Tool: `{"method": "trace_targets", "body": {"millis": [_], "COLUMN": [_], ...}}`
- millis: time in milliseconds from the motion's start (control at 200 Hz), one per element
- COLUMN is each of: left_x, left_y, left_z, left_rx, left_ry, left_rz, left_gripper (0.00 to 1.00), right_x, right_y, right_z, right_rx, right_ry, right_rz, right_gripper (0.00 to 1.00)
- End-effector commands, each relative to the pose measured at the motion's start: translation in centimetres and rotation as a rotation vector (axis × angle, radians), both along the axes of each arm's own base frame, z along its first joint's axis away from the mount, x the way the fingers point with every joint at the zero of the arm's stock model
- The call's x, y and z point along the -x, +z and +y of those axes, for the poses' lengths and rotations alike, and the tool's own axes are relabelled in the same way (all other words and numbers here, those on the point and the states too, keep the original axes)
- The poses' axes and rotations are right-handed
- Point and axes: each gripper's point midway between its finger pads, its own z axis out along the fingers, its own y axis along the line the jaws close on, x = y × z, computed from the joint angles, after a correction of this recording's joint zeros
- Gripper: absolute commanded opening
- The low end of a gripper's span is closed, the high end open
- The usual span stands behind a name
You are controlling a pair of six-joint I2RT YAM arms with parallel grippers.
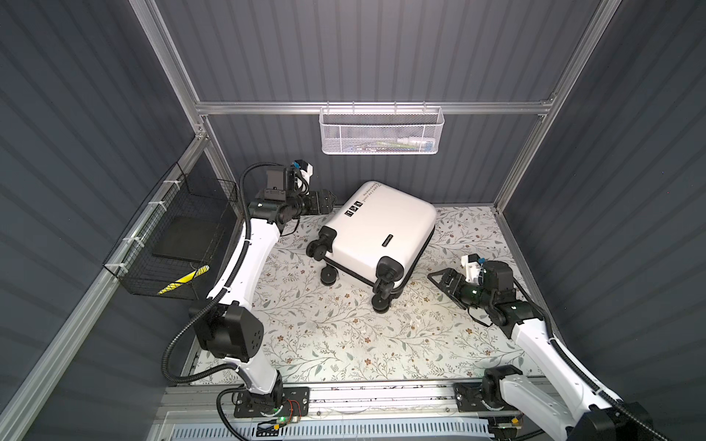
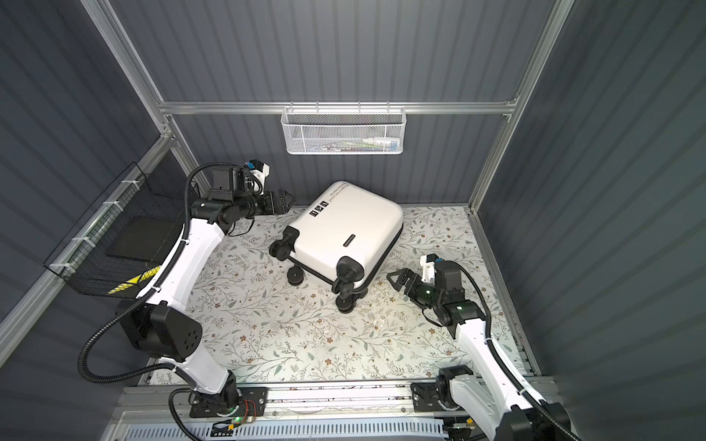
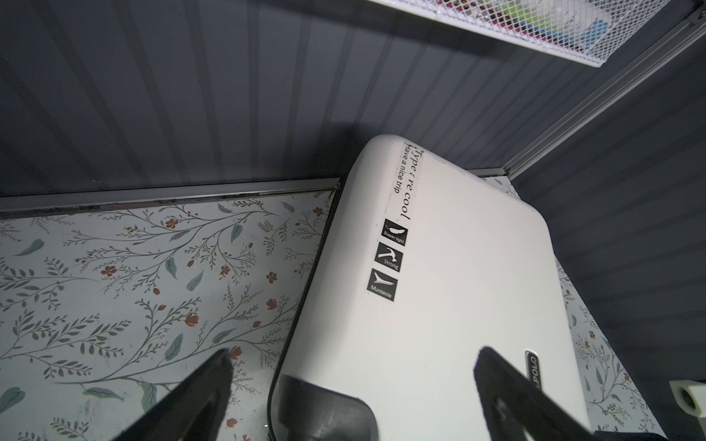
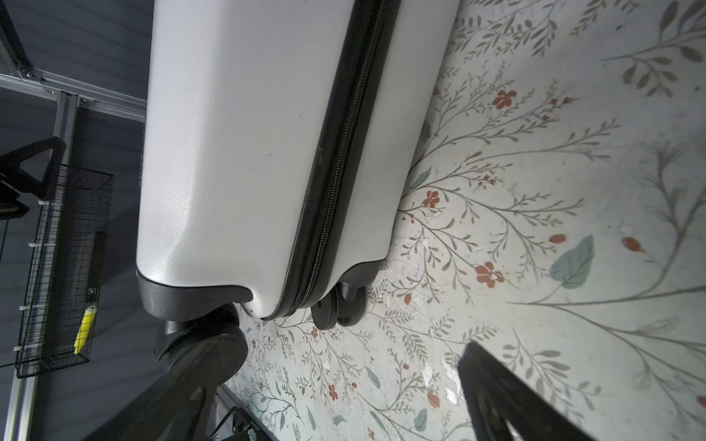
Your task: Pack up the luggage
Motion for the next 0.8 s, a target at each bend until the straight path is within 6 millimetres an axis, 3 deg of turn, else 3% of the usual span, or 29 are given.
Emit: {"method": "trace_targets", "body": {"millis": [0, 275, 520, 790], "left_x": [0.3, -0.7, -0.5, 1.6], "left_y": [-1.8, -5.8, -9.6, -9.3], "left_z": [-0.8, -1.6, -2.5, -4.4], "left_rx": [0.023, 0.062, 0.087, 0.203], "left_ry": [-0.074, -0.121, -0.179, -0.263], "left_rz": [0.054, 0.056, 0.111, 0.139], "left_gripper": [1.0, 1.0, 1.0, 1.0], "right_x": [-0.2, 1.2, 2.2, 2.5], "right_y": [0.8, 1.6, 1.6, 2.0], "right_z": [-0.6, 0.7, 0.5, 0.9], "right_rx": [-0.017, -0.031, 0.022, 0.038], "right_ry": [-0.049, 0.067, 0.101, 0.152], "right_rz": [-0.029, -0.11, -0.103, -0.096], "right_gripper": [0.99, 0.99, 0.98, 0.96]}}
